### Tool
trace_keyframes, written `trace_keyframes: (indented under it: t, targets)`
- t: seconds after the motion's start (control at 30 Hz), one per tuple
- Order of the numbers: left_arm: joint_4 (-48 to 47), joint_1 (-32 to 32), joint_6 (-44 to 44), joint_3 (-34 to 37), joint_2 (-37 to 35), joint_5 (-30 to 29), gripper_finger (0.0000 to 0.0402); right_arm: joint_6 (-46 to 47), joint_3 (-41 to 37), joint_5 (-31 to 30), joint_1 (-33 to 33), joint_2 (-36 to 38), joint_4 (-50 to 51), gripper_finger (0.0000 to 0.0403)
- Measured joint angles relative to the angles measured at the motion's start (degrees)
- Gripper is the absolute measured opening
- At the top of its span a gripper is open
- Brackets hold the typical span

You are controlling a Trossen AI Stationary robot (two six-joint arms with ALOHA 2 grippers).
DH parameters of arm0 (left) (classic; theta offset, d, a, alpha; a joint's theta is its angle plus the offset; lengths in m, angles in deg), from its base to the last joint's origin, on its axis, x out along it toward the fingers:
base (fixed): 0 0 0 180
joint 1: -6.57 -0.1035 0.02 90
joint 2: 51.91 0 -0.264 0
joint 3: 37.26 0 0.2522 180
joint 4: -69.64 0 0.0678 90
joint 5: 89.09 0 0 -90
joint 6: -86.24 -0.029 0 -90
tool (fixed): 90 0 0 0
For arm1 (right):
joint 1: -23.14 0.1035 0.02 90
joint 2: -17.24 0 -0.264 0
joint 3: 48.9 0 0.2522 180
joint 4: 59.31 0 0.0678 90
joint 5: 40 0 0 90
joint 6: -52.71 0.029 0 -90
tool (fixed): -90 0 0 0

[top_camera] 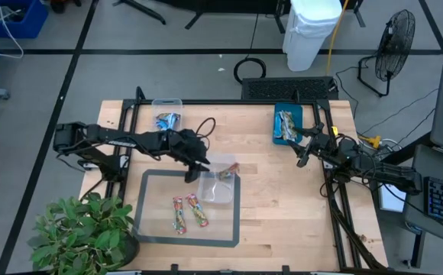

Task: Pick and place Granola Bars by type
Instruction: Put the red granola bar into the bottom transparent bin

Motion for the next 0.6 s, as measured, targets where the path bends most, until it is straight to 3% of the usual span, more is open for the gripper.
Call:
trace_keyframes:
  t: [0.17, 0.33, 0.53, 0.6]
  targets:
    - [-4.0, 1.3, 0.1, 0.0, -0.1, 0.3, 0.0174, 0.0, 0.0, 0.0, 0.0, 0.0, 0.0, 0.0251]
    - [-4.2, 3.3, -0.4, 0.0, -0.1, 2.2, 0.0177, 0.0, 0.0, 0.0, 0.0, 0.0, 0.0, 0.0251]
    - [10.6, 4.7, -5.6, 0.0, -0.1, 1.3, 0.0162, 0.0, 0.0, 0.0, 0.0, 0.0, 0.0, 0.0251]
    - [16.8, 4.8, -6.2, 0.0, -0.1, -2.0, 0.0152, 0.0, 0.0, 0.0, 0.0, 0.0, 0.0, 0.0251]
